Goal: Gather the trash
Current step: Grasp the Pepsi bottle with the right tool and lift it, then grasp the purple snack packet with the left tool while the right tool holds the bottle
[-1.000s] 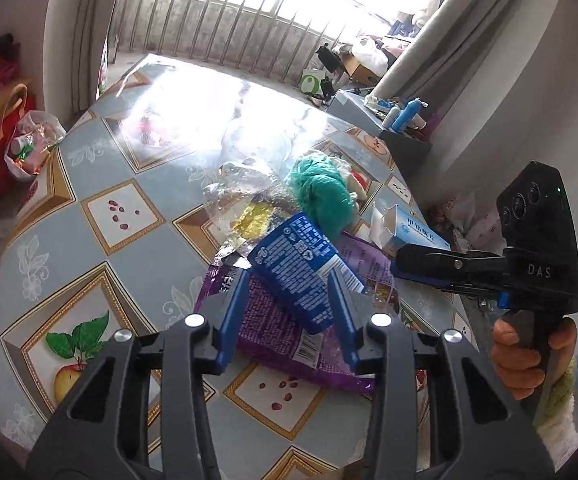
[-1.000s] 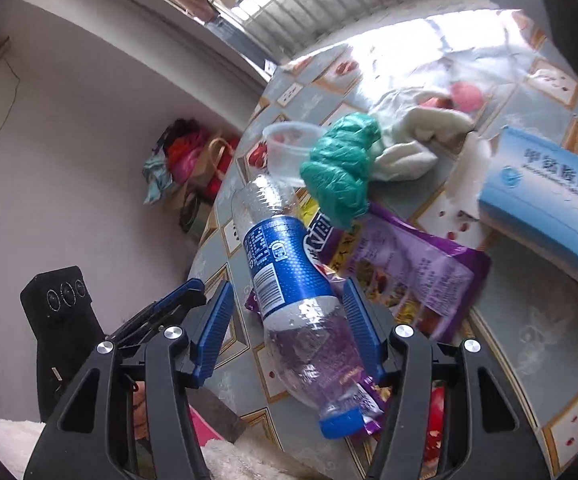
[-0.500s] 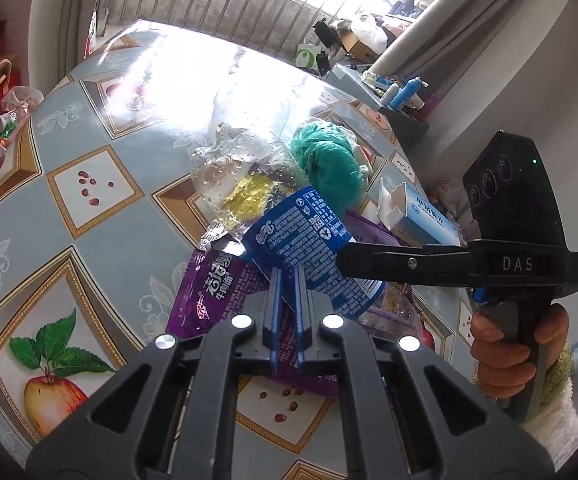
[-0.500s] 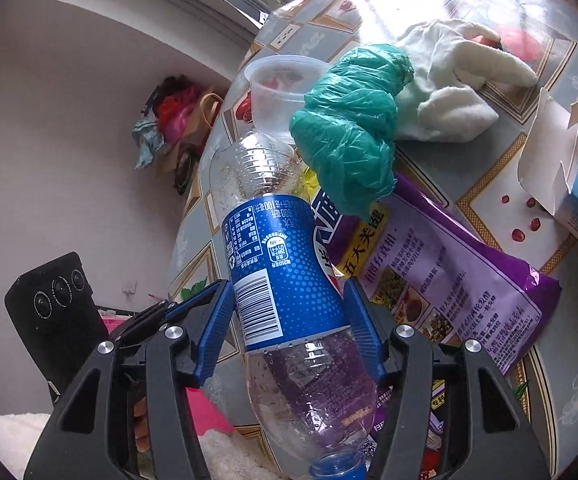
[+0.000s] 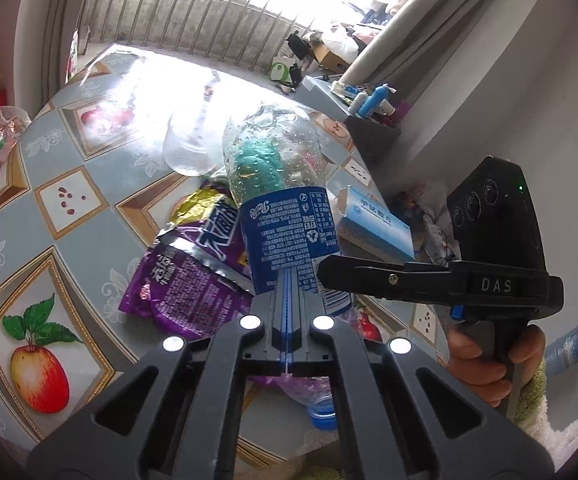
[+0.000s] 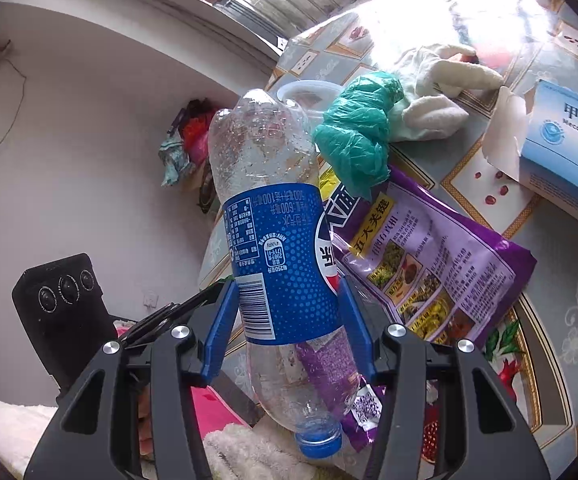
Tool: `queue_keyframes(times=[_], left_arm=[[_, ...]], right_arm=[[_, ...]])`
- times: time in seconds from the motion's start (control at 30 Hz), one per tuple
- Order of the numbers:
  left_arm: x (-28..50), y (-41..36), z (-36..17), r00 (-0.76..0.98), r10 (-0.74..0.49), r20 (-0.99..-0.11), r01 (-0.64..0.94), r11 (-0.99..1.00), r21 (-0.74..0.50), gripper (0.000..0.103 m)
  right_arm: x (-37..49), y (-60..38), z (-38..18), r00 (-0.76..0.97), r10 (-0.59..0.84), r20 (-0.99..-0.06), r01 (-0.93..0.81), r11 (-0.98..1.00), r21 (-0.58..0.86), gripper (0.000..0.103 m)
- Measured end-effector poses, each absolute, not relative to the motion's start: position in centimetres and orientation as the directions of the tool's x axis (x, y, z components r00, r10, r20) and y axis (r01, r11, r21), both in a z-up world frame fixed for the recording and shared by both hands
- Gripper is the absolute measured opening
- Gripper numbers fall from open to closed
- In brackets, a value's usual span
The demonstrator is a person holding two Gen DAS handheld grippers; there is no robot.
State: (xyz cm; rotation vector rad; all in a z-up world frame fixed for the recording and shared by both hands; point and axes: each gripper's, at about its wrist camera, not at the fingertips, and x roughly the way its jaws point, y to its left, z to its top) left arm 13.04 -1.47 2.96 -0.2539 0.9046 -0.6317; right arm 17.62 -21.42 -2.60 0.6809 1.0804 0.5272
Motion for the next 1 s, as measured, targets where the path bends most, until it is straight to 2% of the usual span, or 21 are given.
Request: queue_keyframes(times=[0.27, 0.37, 0.4, 0.47, 0.57, 0.63, 0.87, 1.0], left_arm=[[11.3, -7.3, 3.0, 0.372, -0.679, -0.632, 0.528, 0.715, -0.458, 0.0], [11.2, -9.7, 2.1, 0.303, -0.713, -0.632, 0.549, 0.673, -0.496, 0.0], [11.2, -10.6, 1.7, 0.272, -0.725, -0.633, 0.559, 0.654, -0.509, 0.0], [11.2, -12.3, 0.6, 0.207, -0.745, -0.634, 0.565, 0.62, -0.544, 0.0], [10.6, -14.1, -0.2, 0.16, -0.757, -0.634, 0.583, 0.59, -0.558, 0.0], [10.5, -14.1, -0.3, 0.144, -0.76, -0.634, 0.582, 0.583, -0.567, 0.0], [12.1, -8.7, 1.5, 0.238, -0.778, -0.582, 0.552, 0.601, -0.578, 0.004], [13.6, -7.0, -0.1, 0.311, -0.659, -0.684, 0.48, 0.731, -0.486, 0.005]], right_arm=[[12.0, -27.3, -3.8, 0.496, 0.666, -0.558, 0.074, 0.608, 0.791, 0.047], [9.8, -30.1, -4.9, 0.547, 0.643, -0.536, 0.149, 0.555, 0.818, 0.042], [8.9, -31.2, -5.4, 0.569, 0.652, -0.501, 0.168, 0.504, 0.847, 0.035], [7.2, -33.2, -6.7, 0.609, 0.669, -0.426, 0.198, 0.392, 0.899, 0.035], [4.9, -35.3, -8.3, 0.653, 0.595, -0.469, 0.299, 0.366, 0.881, 0.035], [3.6, -36.1, -8.7, 0.671, 0.577, -0.466, 0.323, 0.338, 0.884, 0.035], [4.3, -33.8, -8.7, 0.67, 0.568, -0.477, 0.306, 0.374, 0.875, 0.052], [6.1, -31.5, -8.2, 0.645, 0.604, -0.468, 0.261, 0.401, 0.878, 0.065]])
